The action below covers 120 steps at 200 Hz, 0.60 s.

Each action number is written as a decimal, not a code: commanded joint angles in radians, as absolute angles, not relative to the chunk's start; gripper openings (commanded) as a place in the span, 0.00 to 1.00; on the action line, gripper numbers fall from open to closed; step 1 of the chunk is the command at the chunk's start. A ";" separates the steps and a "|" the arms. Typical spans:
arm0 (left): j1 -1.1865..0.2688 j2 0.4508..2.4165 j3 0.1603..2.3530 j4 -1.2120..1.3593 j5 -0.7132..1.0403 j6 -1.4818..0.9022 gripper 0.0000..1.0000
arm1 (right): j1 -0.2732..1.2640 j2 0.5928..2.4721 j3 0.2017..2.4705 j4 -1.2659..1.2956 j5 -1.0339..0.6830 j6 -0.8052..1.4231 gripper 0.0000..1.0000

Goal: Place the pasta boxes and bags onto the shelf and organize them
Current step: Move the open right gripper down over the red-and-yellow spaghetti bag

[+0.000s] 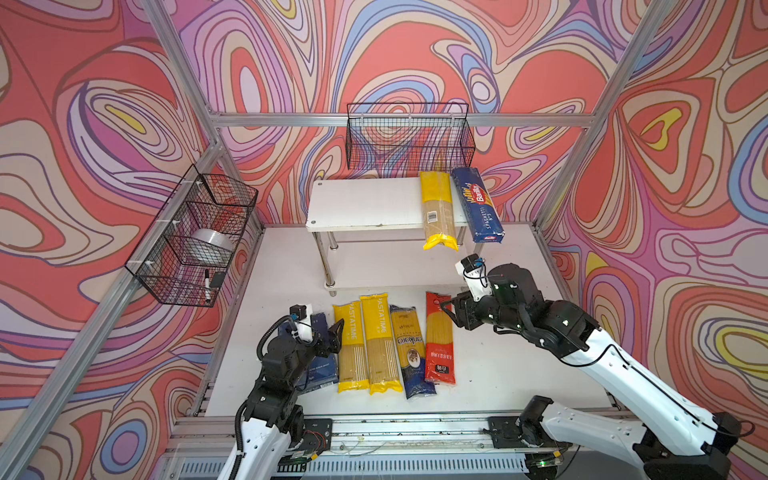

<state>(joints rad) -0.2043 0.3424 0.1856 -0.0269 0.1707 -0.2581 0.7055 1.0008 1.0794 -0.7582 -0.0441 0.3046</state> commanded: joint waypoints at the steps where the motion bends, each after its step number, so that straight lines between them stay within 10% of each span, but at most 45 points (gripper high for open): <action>1: -0.209 0.348 0.214 -0.042 0.155 -0.245 1.00 | 0.701 0.972 0.944 -0.640 0.001 0.397 0.62; 120: -0.209 0.414 0.232 -0.020 0.164 -0.243 1.00 | 0.701 0.920 0.512 -0.431 0.182 0.744 0.65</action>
